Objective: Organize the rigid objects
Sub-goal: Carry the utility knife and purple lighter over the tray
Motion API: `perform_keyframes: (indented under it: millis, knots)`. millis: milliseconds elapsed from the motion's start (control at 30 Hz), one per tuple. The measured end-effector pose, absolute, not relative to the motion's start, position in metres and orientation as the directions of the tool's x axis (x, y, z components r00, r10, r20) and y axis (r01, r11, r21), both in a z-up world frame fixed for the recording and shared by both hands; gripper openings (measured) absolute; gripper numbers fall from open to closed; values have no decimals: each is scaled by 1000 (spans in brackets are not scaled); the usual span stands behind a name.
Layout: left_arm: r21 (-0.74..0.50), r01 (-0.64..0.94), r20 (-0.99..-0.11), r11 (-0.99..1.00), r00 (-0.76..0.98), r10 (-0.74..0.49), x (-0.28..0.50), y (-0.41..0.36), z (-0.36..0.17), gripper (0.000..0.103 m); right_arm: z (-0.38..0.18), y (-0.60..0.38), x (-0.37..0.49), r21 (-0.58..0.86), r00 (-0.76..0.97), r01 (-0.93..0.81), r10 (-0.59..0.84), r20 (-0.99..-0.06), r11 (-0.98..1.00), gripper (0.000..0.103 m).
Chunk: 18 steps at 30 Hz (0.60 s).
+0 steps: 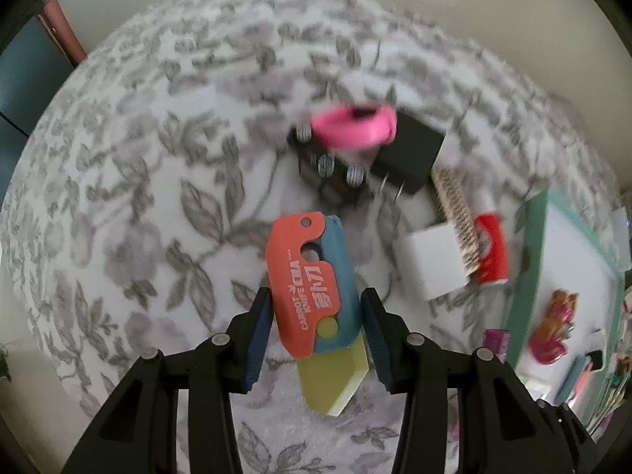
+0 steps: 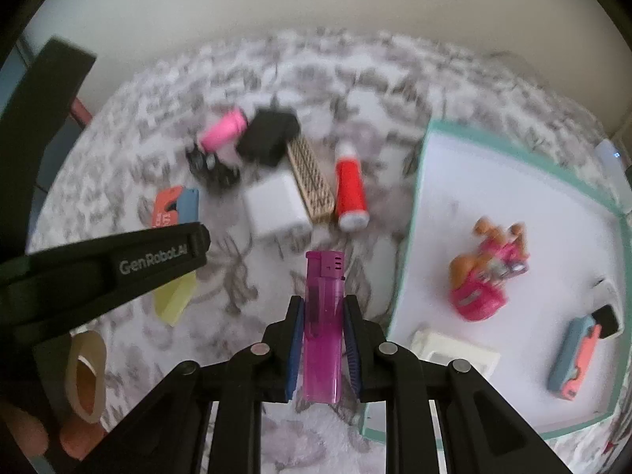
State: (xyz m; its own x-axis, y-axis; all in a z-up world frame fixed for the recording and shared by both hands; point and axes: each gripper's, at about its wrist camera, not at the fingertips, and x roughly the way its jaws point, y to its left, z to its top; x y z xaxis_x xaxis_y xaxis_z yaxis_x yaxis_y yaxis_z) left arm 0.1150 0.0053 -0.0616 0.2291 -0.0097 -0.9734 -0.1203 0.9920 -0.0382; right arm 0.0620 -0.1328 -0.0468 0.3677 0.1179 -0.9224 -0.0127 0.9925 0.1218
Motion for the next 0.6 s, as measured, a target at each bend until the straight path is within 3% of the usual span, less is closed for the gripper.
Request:
perform_keyframes:
  millis: [300, 600]
  knots:
    - [-90, -70, -919, 993, 390, -56, 109, -7, -9, 43, -11, -174, 57, 71, 479, 87, 21, -877, 994, 21]
    - [-157, 41, -904, 987, 397, -160, 104, -48, -2, 42, -8, -244, 52, 119, 487, 272, -30, -873, 955, 21]
